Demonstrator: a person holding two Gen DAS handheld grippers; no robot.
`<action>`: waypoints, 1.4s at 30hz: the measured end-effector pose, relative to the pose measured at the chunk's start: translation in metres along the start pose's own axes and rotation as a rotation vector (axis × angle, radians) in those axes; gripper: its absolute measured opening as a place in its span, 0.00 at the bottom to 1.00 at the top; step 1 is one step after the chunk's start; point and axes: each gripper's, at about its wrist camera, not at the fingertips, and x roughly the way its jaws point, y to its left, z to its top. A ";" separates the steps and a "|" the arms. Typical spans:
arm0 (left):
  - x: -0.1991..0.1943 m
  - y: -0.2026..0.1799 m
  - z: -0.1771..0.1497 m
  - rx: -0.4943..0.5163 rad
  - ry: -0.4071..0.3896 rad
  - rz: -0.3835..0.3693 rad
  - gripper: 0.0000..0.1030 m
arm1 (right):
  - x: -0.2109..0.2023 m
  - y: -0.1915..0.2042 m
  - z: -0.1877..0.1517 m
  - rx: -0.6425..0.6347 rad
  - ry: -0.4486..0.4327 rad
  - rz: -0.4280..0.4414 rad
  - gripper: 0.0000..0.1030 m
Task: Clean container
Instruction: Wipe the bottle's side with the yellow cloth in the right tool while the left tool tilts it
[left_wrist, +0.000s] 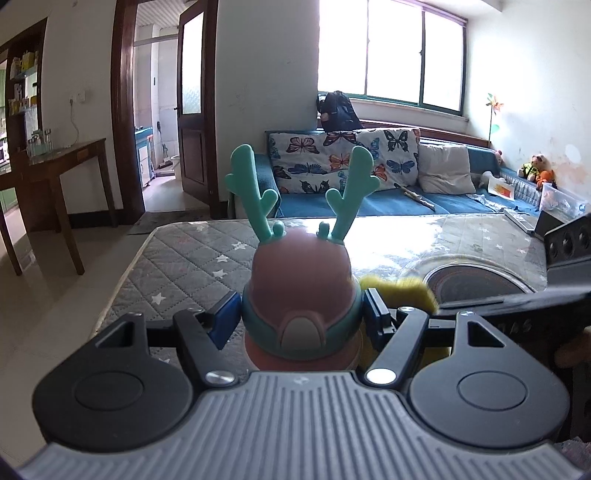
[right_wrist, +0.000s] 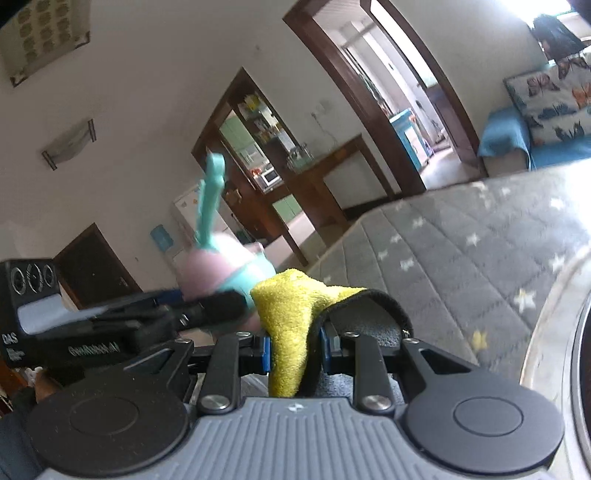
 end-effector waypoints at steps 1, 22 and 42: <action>0.000 -0.001 0.000 0.002 0.001 0.002 0.68 | 0.002 -0.003 -0.002 0.000 0.008 -0.004 0.22; -0.002 -0.005 0.000 0.016 0.001 0.018 0.68 | -0.006 0.090 -0.032 -0.592 -0.050 -0.280 0.23; 0.000 -0.009 0.001 -0.029 0.008 0.066 0.68 | 0.048 0.148 -0.134 -1.273 0.090 -0.317 0.23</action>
